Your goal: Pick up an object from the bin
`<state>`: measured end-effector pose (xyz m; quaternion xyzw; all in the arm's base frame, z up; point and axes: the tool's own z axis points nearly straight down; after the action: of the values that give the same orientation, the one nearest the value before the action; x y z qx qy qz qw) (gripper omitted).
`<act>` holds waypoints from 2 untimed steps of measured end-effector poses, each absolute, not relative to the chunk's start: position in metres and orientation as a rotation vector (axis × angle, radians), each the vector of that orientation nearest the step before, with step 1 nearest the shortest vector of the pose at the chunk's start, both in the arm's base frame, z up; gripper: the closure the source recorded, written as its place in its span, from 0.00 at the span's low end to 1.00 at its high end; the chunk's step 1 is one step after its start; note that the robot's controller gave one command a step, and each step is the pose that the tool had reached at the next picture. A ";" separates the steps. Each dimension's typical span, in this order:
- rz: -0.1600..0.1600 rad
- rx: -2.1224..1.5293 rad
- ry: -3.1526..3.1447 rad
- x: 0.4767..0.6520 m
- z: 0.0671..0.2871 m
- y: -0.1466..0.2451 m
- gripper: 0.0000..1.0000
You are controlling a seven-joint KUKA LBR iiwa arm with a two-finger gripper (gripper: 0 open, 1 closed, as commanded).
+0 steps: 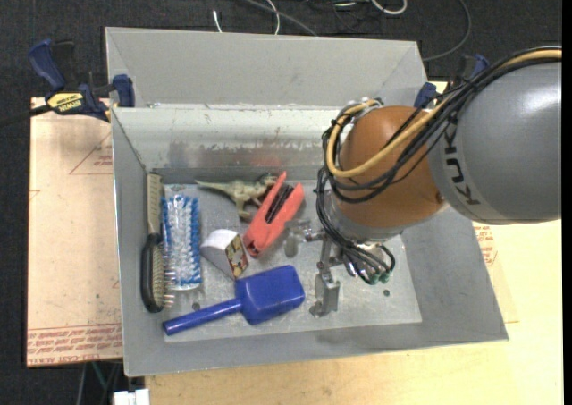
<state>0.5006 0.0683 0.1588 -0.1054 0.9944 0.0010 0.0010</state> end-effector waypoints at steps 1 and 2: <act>0.003 -0.470 3.098 0.499 0.149 0.123 0.00; 0.004 -0.693 3.067 0.502 0.096 0.145 0.00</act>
Offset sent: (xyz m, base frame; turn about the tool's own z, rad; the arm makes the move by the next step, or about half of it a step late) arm 0.0028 0.0758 -0.0610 -0.2338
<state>0.5024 0.1451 0.0959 -0.2203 0.9754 0.0014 -0.0012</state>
